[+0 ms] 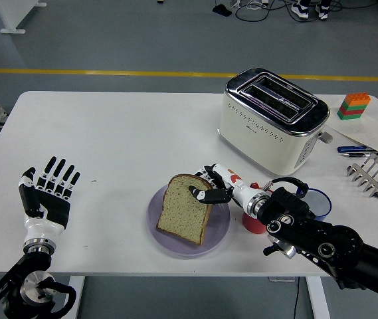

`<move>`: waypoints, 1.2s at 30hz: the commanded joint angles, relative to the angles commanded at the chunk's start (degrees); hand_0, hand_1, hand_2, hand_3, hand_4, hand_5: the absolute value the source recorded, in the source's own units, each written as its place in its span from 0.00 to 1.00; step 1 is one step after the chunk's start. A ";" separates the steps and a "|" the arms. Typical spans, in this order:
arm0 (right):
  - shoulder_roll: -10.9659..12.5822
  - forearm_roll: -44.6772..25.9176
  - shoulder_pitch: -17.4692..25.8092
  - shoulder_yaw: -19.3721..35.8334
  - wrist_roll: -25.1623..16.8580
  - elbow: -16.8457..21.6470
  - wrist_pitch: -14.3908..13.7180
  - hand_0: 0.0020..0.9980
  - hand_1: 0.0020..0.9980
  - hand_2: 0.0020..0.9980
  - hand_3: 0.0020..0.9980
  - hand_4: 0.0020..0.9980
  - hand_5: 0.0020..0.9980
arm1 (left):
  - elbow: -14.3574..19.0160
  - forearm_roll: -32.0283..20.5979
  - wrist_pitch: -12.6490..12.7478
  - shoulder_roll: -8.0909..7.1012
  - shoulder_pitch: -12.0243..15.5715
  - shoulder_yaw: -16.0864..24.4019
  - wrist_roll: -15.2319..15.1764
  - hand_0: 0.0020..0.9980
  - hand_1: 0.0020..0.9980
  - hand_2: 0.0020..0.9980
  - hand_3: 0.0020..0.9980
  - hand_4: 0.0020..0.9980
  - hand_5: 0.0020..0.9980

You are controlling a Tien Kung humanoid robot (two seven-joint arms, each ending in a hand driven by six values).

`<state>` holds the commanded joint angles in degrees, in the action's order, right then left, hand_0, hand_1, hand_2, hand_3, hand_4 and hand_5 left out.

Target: Push plate across desktop,pick up the break from the machine,place the break in the plate

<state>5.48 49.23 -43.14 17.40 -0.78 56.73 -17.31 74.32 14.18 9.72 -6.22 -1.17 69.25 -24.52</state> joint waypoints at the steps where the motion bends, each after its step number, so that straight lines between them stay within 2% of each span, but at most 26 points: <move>1: 0.01 0.11 0.02 0.10 -0.38 -0.07 0.36 0.28 0.34 0.40 0.50 0.39 0.00 | -0.02 -0.03 0.01 0.01 0.03 0.10 -0.01 0.75 0.74 0.76 0.72 0.51 1.00; 2: 0.01 0.22 0.03 0.22 -0.80 -0.14 0.78 0.33 0.35 0.41 0.51 0.39 0.06 | -0.04 -0.06 0.02 0.03 0.07 0.24 -0.03 0.75 0.74 0.76 0.72 0.52 1.00; 7: -0.11 1.16 -0.01 0.71 -2.82 -0.67 1.81 0.33 0.35 0.41 0.51 0.39 0.06 | -0.06 -0.01 0.27 0.26 0.37 1.63 -0.20 0.75 0.74 0.76 0.72 0.52 1.00; 8: -0.17 1.43 -0.03 0.72 -3.11 -0.81 2.03 0.38 0.42 0.44 0.51 0.49 0.19 | -0.03 -0.06 0.43 0.29 0.41 1.89 -0.39 0.75 0.74 0.76 0.72 0.52 1.00; 13: -0.32 1.74 0.21 0.77 -4.19 -1.27 2.98 0.38 0.42 0.44 0.51 0.49 0.19 | -0.01 -0.31 1.13 0.49 0.49 3.45 -1.16 0.75 0.74 0.76 0.72 0.52 1.00; 14: -0.38 1.77 0.31 0.77 -4.33 -1.52 3.15 0.40 0.44 0.46 0.51 0.54 0.24 | 0.00 -0.15 1.12 0.53 0.52 4.11 -1.11 0.75 0.74 0.76 0.72 0.53 1.00; 25: -0.09 2.71 0.66 1.56 -5.91 -2.50 3.40 0.43 0.45 0.48 0.52 0.55 0.25 | -0.03 0.41 1.01 0.74 0.49 6.29 -1.07 0.75 0.74 0.76 0.72 0.52 1.00; 26: -0.07 2.87 0.67 1.61 -6.01 -2.51 3.33 0.51 0.50 0.51 0.54 0.58 0.27 | -0.04 0.43 1.00 0.78 0.49 6.35 -1.07 0.75 0.74 0.76 0.72 0.52 1.00; 31: 0.07 3.96 0.75 1.88 -6.09 -2.83 3.89 0.51 0.50 0.51 0.54 0.58 0.27 | -0.01 0.53 1.03 0.82 0.57 6.93 -1.10 0.75 0.74 0.76 0.72 0.52 1.00; 32: 0.09 4.12 0.78 1.91 -6.05 -2.92 4.08 0.56 0.54 0.54 0.56 0.60 0.30 | 0.01 0.55 1.03 0.82 0.59 7.08 -1.12 0.75 0.74 0.76 0.72 0.52 1.00; 36: 0.21 4.45 1.14 1.96 -6.18 -3.34 4.50 0.56 0.54 0.54 0.56 0.60 0.30 | 0.04 0.63 1.06 0.83 0.63 7.59 -1.19 0.75 0.74 0.76 0.72 0.52 1.00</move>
<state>5.69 53.68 -41.99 19.36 -6.96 53.39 -12.81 74.36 14.81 10.78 -5.39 -0.53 76.84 -25.71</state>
